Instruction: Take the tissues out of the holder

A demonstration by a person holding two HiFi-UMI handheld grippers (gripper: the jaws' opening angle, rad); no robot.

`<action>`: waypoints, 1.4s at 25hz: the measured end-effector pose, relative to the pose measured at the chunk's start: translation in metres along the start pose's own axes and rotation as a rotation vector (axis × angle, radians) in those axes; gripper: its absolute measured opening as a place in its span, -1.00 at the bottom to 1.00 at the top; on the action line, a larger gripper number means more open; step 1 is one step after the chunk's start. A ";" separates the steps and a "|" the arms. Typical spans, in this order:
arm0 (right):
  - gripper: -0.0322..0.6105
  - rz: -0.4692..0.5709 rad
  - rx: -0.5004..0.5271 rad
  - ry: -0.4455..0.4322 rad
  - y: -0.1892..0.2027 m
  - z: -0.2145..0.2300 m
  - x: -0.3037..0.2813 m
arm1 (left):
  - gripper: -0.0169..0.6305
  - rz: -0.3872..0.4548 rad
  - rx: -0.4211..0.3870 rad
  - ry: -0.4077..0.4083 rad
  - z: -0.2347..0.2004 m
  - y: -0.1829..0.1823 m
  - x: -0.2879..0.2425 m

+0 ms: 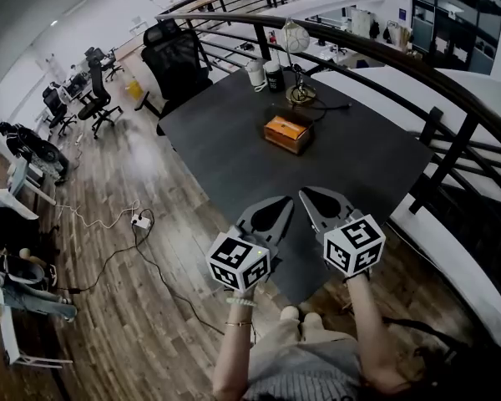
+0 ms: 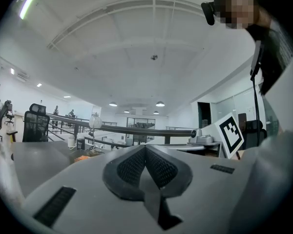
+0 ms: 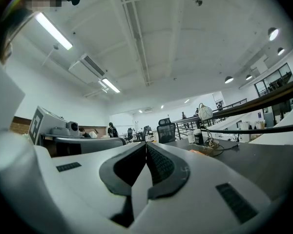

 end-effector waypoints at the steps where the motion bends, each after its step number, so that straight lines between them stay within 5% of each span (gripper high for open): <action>1: -0.86 0.001 -0.013 -0.004 0.001 0.000 -0.001 | -0.92 0.009 0.001 -0.009 -0.001 -0.002 0.000; 13: -0.86 -0.013 0.004 0.007 0.003 -0.006 -0.025 | -0.92 0.044 0.031 -0.023 -0.034 0.003 0.010; 35: -0.86 0.002 -0.009 0.389 0.036 -0.092 -0.132 | -0.92 -0.003 0.051 0.327 -0.189 0.015 0.068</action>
Point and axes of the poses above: the fingertips, and each gripper's own axes: x backward along the fingers, z to its right, y out of its underside, the point moved 9 cm from there along x, backward along the fingers, and after that the axes turned 12 degrees about y, right-handed, at the moved point
